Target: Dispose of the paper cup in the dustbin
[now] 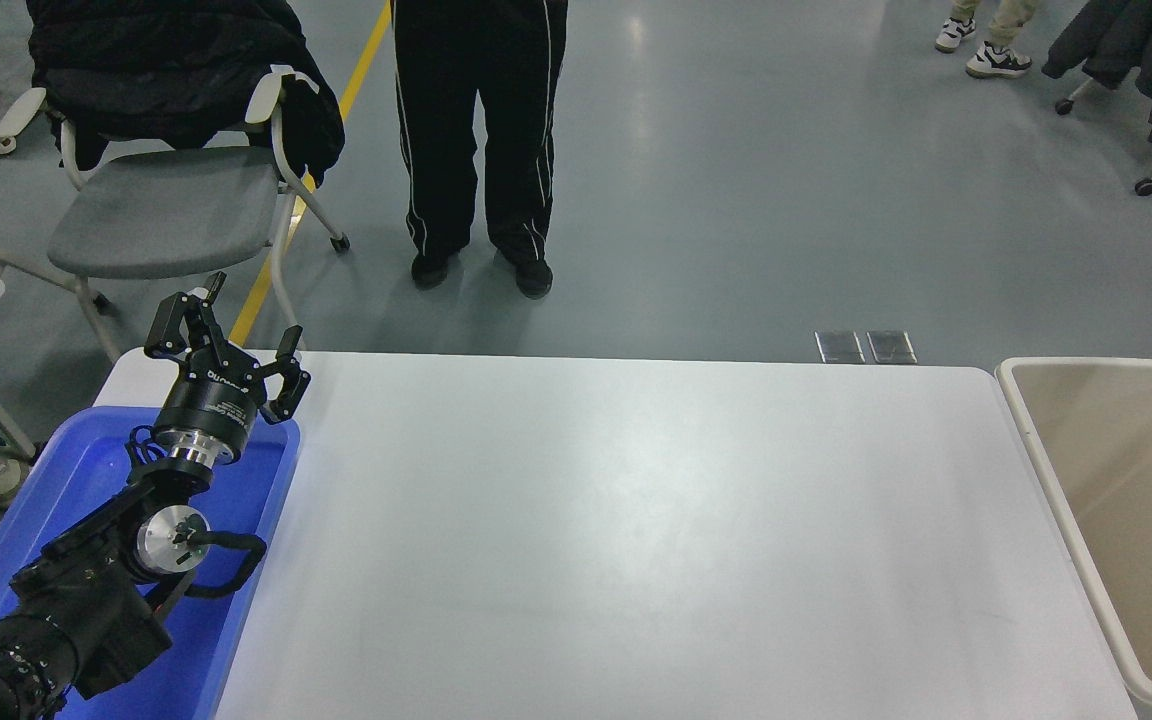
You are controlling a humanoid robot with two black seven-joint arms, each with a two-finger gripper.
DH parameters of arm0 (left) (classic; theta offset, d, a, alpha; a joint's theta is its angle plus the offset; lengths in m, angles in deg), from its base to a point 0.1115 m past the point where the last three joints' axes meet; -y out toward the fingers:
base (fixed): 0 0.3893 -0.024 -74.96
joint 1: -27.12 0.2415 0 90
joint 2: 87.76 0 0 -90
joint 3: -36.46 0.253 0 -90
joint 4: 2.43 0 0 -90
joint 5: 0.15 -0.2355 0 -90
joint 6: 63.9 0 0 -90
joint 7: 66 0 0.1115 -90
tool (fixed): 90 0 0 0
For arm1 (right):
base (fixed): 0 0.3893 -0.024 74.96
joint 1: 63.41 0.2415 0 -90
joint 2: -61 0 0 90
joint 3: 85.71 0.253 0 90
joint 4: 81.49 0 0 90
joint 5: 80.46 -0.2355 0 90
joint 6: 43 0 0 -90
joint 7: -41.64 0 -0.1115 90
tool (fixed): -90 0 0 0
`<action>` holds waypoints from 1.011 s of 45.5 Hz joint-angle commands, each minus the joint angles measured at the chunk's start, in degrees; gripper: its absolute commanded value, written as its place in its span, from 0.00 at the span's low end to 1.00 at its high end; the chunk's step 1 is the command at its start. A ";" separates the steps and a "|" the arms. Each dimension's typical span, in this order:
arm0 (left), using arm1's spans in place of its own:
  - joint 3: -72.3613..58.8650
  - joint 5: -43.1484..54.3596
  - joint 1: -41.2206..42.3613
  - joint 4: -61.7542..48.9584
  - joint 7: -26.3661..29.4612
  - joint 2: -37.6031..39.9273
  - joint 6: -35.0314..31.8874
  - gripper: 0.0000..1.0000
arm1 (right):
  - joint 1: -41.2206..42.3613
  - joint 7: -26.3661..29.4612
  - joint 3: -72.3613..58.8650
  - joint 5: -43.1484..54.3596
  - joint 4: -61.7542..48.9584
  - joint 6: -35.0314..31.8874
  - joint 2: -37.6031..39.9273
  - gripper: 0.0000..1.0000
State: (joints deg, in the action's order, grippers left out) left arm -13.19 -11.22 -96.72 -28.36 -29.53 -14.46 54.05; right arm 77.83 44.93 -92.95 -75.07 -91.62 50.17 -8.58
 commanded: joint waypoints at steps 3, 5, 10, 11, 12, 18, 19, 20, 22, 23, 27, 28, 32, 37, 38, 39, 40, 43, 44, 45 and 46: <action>0.00 -0.01 0.00 0.00 0.00 0.00 0.00 1.00 | -7.73 0.75 1.87 0.59 0.02 1.58 -0.47 0.00; 0.00 -0.01 0.00 0.00 0.00 0.00 0.00 1.00 | -8.70 0.75 1.78 0.68 0.20 1.49 -0.64 0.00; 0.00 -0.01 0.00 0.00 0.00 0.00 0.00 1.00 | -10.54 0.75 1.96 0.33 0.73 1.49 -1.61 0.00; 0.00 -0.01 0.00 0.00 0.00 0.00 0.00 1.00 | -10.81 0.75 1.96 0.06 0.73 1.58 -1.78 0.00; 0.00 -0.01 0.00 0.00 0.00 0.00 0.00 1.00 | -10.98 0.75 1.96 0.06 0.73 1.50 -1.87 0.00; 0.00 -0.01 0.00 0.00 0.00 0.00 0.00 1.00 | -11.43 0.75 1.96 -0.11 0.81 1.58 -2.66 0.00; 0.00 -0.01 0.00 0.00 0.00 0.00 0.00 1.00 | -11.43 0.75 1.96 -0.11 0.81 1.50 -2.67 0.00; 0.00 -0.01 0.00 0.00 0.00 0.00 0.00 1.00 | -11.43 0.75 1.96 -0.03 0.81 1.58 -2.67 0.00; 0.00 -0.01 0.00 0.00 0.00 0.00 0.00 1.00 | -11.34 0.75 1.96 0.06 0.90 1.49 -2.75 0.00; 0.00 -0.01 0.00 0.00 0.00 0.00 0.00 1.00 | -11.34 0.75 2.05 0.15 0.99 1.49 -2.75 0.00; 0.00 -0.01 0.00 0.00 0.00 0.00 0.00 1.00 | -11.07 0.75 2.05 0.15 1.52 1.58 -2.75 0.00; 0.00 -0.01 0.00 0.00 0.00 0.00 0.00 1.00 | -11.07 0.75 2.05 0.15 1.52 1.58 -2.84 0.00; 0.00 -0.01 0.00 0.00 0.00 0.00 0.00 1.00 | -11.07 0.66 1.44 0.24 1.60 1.76 -2.84 0.07; 0.00 -0.01 0.00 0.00 0.00 0.00 0.00 1.00 | -11.07 0.40 1.17 0.33 1.61 1.85 -3.02 0.74; 0.00 -0.01 0.00 0.00 0.00 0.00 0.00 1.00 | -10.99 0.31 1.17 0.32 1.61 1.85 -3.02 0.88; 0.00 -0.01 0.00 0.00 0.00 0.00 0.00 1.00 | -10.90 0.31 1.43 0.32 1.69 1.85 -3.02 0.98; 0.00 -0.01 0.00 0.00 0.00 0.00 0.00 1.00 | -10.72 0.31 1.61 0.32 1.78 1.76 -3.10 0.99; 0.00 -0.01 0.00 0.00 0.00 0.00 0.00 1.00 | -10.63 0.31 1.61 0.32 2.39 1.49 -3.19 0.99; 0.00 -0.01 0.00 0.00 0.00 0.00 0.00 1.00 | -10.37 0.40 1.09 0.32 3.09 1.41 -3.19 0.99; 0.00 -0.01 0.00 0.00 0.00 0.00 0.00 1.00 | -10.11 0.40 1.08 0.41 3.36 1.23 -3.19 0.99; 0.00 -0.01 0.00 0.00 0.00 0.00 0.00 1.00 | -9.67 0.40 1.08 0.33 3.62 1.06 -3.11 0.99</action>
State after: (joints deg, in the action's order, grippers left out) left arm -13.19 -11.23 -96.72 -28.36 -29.53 -14.46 54.05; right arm 67.03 45.41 -91.43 -74.79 -89.81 51.86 -11.49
